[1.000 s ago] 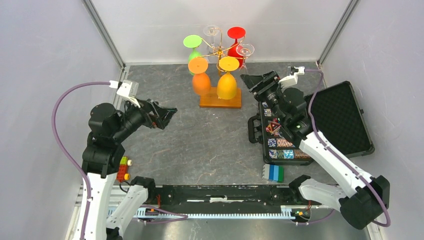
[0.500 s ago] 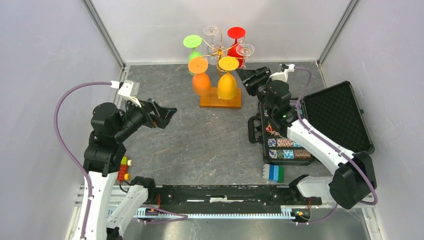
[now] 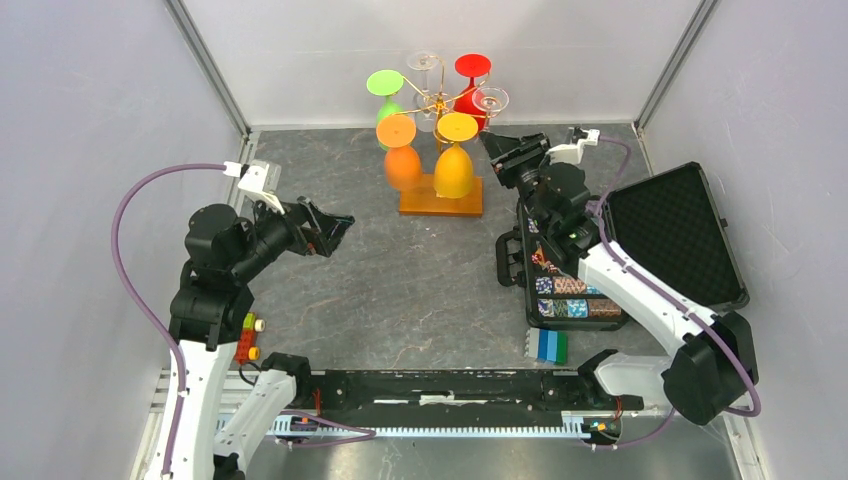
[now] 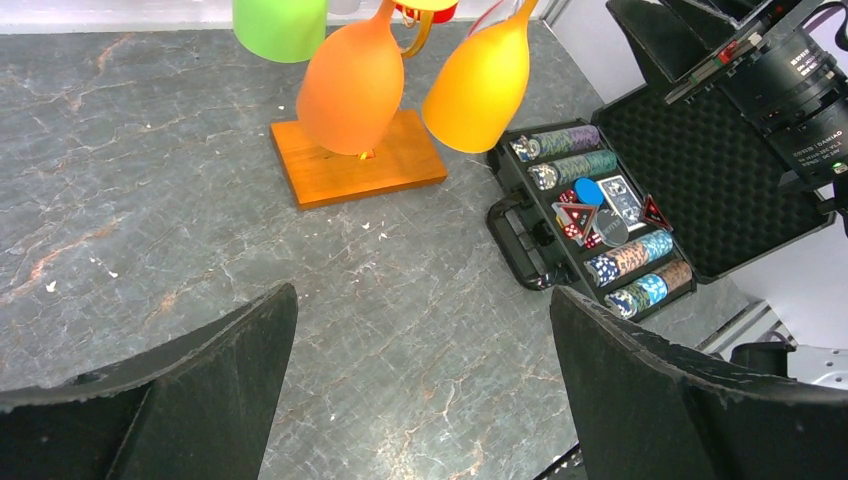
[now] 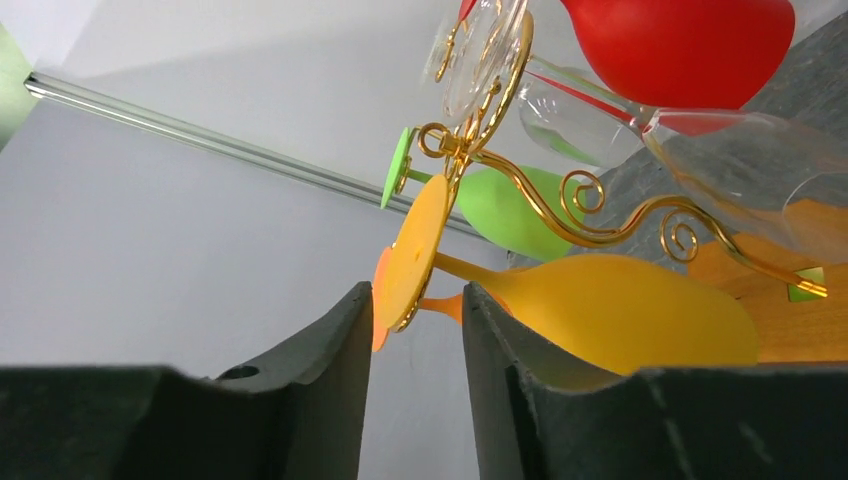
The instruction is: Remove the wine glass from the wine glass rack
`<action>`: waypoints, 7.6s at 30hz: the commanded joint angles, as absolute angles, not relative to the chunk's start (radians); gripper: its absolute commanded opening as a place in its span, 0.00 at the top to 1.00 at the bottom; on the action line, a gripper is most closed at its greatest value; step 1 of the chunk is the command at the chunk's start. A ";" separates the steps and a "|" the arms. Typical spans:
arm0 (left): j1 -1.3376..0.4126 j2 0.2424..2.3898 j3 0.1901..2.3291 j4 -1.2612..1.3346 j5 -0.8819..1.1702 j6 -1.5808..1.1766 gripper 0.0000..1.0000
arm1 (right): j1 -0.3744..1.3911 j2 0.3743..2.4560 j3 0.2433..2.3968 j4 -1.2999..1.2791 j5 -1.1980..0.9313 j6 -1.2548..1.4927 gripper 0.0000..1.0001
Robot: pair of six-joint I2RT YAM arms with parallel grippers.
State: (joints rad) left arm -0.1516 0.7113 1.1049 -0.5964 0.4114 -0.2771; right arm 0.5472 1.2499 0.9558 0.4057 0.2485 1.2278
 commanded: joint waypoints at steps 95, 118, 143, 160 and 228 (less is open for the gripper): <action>-0.148 0.708 1.104 -0.586 0.352 -0.275 0.00 | 0.595 1.431 1.344 0.209 0.466 1.163 1.00; -0.148 0.725 1.061 -0.422 0.605 -0.649 0.00 | 0.594 0.772 0.752 0.219 0.223 1.341 1.00; -0.558 0.875 0.712 0.472 0.529 -1.316 0.00 | 0.594 0.530 0.621 0.471 -0.114 1.722 1.00; -0.588 0.973 0.817 0.704 0.569 -1.670 0.73 | 0.601 0.640 0.523 0.766 -0.081 1.817 1.00; -0.449 1.339 1.461 -1.088 -0.242 -0.271 0.98 | 0.601 0.388 0.524 -0.018 0.766 0.992 0.11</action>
